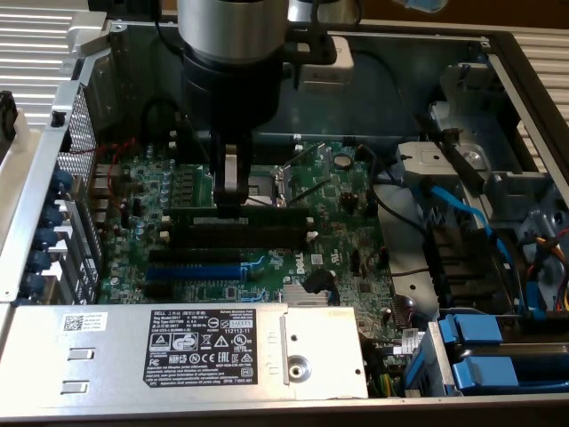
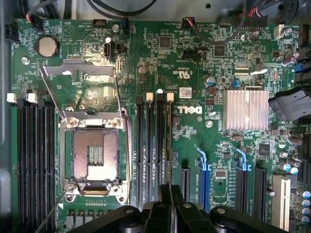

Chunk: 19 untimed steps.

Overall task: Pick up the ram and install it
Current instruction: 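Insert the ram into the slot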

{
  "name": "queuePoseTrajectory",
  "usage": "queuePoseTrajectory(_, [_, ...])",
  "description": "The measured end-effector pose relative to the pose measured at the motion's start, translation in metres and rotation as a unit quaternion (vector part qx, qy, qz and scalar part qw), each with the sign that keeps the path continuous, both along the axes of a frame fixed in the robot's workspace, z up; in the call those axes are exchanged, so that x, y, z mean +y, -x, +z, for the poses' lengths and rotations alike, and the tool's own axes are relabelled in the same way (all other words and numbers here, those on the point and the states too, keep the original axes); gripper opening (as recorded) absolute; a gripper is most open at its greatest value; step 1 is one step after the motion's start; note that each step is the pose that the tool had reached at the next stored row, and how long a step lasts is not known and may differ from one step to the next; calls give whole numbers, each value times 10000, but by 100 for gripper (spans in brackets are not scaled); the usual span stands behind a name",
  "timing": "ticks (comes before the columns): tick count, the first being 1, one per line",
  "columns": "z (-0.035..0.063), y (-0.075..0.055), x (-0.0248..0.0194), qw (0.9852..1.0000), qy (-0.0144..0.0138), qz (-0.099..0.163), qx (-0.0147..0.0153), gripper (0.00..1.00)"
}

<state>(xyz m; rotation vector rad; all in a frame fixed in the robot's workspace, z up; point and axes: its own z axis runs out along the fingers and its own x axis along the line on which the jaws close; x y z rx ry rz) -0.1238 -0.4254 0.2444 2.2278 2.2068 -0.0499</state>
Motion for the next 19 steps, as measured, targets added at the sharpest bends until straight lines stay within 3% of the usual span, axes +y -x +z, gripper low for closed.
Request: queuePoseTrajectory(19, [-23,0,-8,9999,-4,-119,13,12])
